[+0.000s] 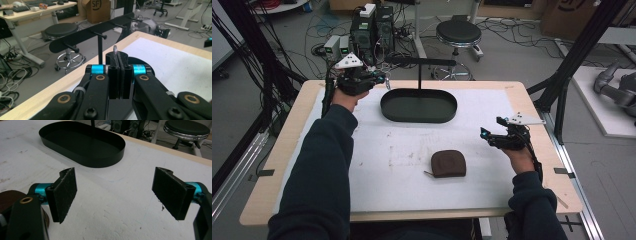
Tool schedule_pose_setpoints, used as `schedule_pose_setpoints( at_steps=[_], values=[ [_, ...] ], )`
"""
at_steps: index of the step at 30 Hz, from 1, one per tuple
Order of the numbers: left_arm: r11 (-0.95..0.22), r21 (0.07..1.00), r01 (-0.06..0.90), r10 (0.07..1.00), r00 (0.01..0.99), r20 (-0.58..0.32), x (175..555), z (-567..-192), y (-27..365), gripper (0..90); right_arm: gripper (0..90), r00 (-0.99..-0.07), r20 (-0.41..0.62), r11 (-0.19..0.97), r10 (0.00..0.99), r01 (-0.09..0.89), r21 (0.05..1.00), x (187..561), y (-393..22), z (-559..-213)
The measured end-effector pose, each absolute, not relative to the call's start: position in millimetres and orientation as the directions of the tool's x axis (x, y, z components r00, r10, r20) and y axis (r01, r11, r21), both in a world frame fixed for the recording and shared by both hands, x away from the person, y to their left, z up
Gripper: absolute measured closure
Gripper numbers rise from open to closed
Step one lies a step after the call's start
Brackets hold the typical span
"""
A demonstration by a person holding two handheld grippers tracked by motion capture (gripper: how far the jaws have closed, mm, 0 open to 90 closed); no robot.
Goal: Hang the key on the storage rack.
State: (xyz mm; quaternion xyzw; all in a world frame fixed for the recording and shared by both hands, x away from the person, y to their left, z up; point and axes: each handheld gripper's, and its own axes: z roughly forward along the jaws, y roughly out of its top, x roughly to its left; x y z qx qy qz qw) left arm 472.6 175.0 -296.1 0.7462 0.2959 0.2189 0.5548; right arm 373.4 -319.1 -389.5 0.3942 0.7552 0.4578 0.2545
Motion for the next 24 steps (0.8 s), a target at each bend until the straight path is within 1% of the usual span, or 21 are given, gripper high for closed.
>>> schedule_pose_setpoints(
  at_steps=[1,2,3,8,9,12,13,24],
  values=[
    [-0.214,0.954,0.209,0.688,0.726,-0.005,483,-296,172,88.1,20.3,-0.560,-0.024,0.271,0.828,0.363,0.892,373,-320,-389],
    [-0.214,0.954,0.209,0.688,0.726,-0.005,483,-296,172,88.1,20.3,-0.560,-0.024,0.271,0.828,0.363,0.892,373,-320,-389],
    [-0.216,0.951,0.220,0.691,0.723,-0.010,493,-297,170,88.1,20.3,-0.557,-0.023,0.268,0.830,0.363,0.892,373,-321,-389],
    [-0.235,0.943,0.236,0.700,0.714,-0.005,510,-301,166,88.1,20.3,-0.554,-0.015,0.260,0.832,0.366,0.894,374,-325,-390],
    [-0.221,0.946,0.238,0.707,0.707,-0.013,517,-302,165,88.0,20.4,-0.551,-0.012,0.257,0.834,0.369,0.893,374,-325,-390],
    [-0.229,0.942,0.245,0.715,0.699,-0.008,524,-302,164,88.1,20.3,-0.556,-0.012,0.261,0.831,0.370,0.892,374,-324,-391],
    [-0.251,0.935,0.251,0.723,0.690,0.008,531,-303,162,88.0,20.3,-0.561,-0.014,0.264,0.828,0.368,0.892,374,-324,-391],
    [-0.215,0.939,0.269,0.768,0.641,-0.008,545,-313,163,88.0,20.3,-0.571,-0.016,0.276,0.821,0.372,0.886,375,-321,-392]
  ],
)
